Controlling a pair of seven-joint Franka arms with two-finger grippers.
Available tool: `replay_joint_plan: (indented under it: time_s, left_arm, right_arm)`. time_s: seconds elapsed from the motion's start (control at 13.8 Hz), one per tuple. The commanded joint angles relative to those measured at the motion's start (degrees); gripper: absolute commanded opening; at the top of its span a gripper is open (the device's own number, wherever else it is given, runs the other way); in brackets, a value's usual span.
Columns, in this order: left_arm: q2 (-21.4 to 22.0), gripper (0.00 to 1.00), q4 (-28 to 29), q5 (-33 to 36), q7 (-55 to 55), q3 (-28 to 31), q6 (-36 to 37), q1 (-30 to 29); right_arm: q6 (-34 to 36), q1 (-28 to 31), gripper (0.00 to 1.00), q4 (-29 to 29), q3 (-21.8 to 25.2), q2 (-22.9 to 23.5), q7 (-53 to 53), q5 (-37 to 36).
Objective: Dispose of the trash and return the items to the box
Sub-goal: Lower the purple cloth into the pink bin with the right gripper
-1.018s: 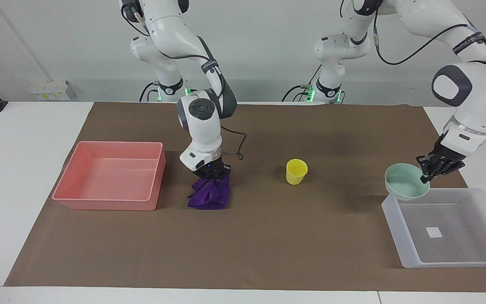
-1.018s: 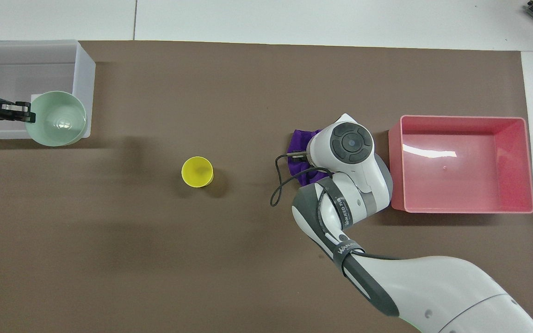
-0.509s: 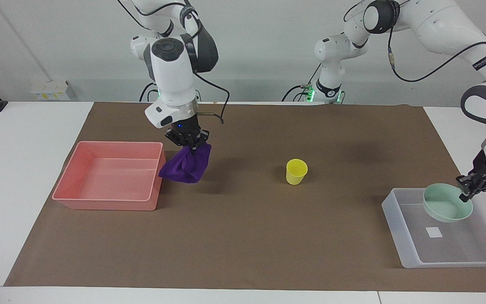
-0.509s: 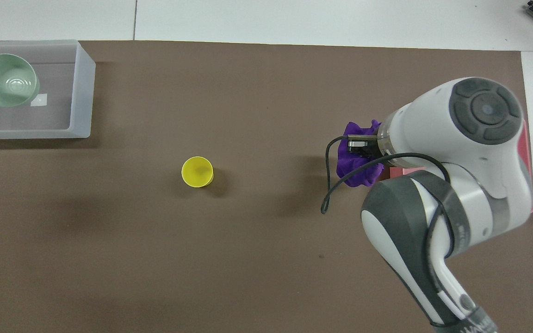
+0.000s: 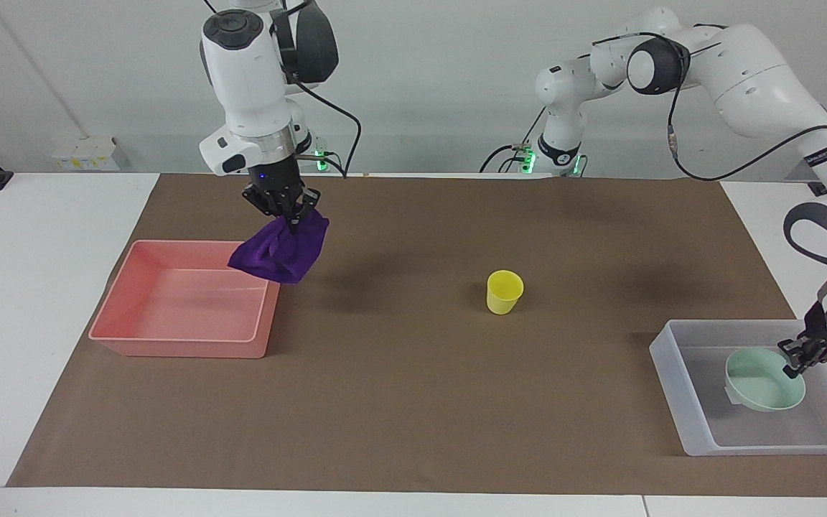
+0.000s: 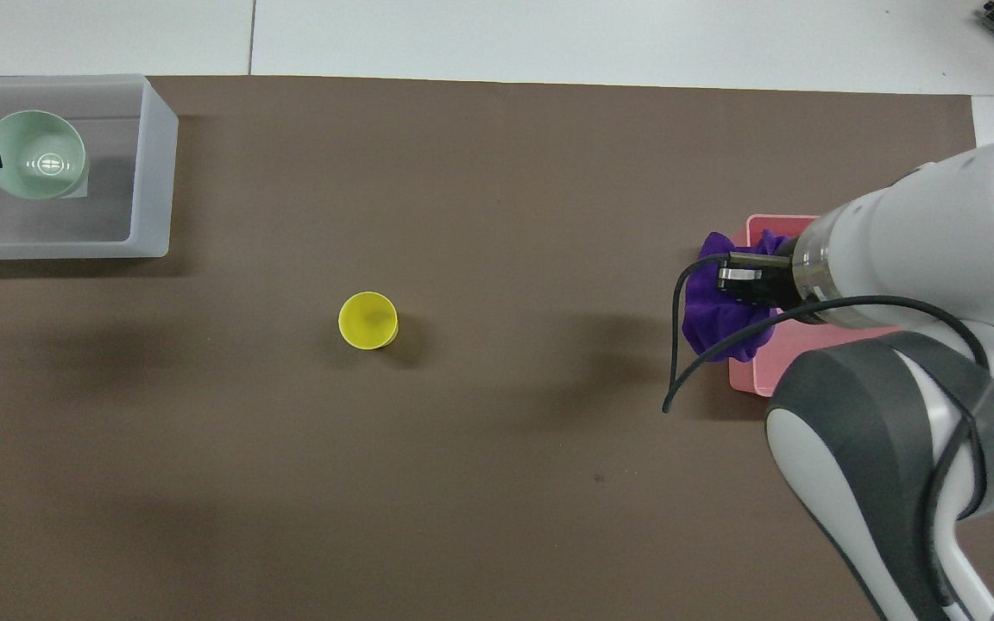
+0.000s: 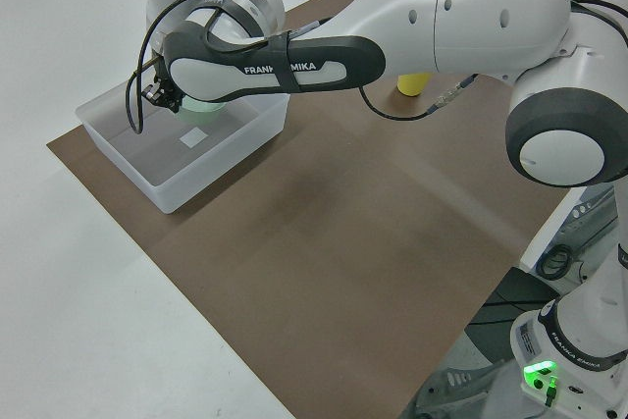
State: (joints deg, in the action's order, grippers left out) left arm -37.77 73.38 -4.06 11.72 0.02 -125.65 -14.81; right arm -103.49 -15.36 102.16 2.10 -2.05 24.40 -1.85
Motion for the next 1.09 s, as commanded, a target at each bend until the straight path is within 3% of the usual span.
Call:
replay_joint_plan:
  time_s: [0.0,0.15,0.29,0.58,0.73,0.8,0.95,1.02]
  left_arm:
    - [-0.81,0.0,-0.43,0.72,0.32,-0.64,-1.34,-0.83]
    - [-0.38,0.0,2.19,0.63,0.23,-0.55,-3.61,-0.4]
    - [1.81,0.0,9.04,0.63,0.06,-0.37,-9.67,0.21]
    - [2.79,0.0,11.44,1.07,0.14,-0.2,-10.14,-0.4]
    - [2.79,0.0,11.09,1.25,0.23,-0.11,-9.7,-0.31]
    - [2.79,0.15,10.91,1.25,0.23,-0.11,-9.52,-0.14]
    - [2.7,0.19,9.95,1.6,0.23,0.07,-8.74,-0.13]
    - [2.62,0.4,8.81,2.9,0.32,-0.11,-7.6,-0.13]
  right_arm:
    - [1.09,4.53,0.0,0.85,-0.51,-2.08,-5.82,-1.05]
    - [-1.09,9.27,0.0,2.25,-0.43,-2.17,-11.45,0.0]
    - [-3.64,13.06,0.0,4.79,-0.43,-2.6,-17.08,0.09]
    - [-12.41,20.01,0.0,11.9,-0.43,-1.91,-23.51,0.09]
    - [-17.52,20.63,0.0,15.68,-0.43,-0.68,-23.43,0.18]
    - [-19.8,21.07,0.0,17.62,-0.43,0.2,-23.34,0.18]
    - [-24.37,22.39,0.0,21.22,-0.43,1.08,-23.69,0.18]
    - [-26.31,22.39,0.0,22.89,-0.43,1.08,-23.43,0.18]
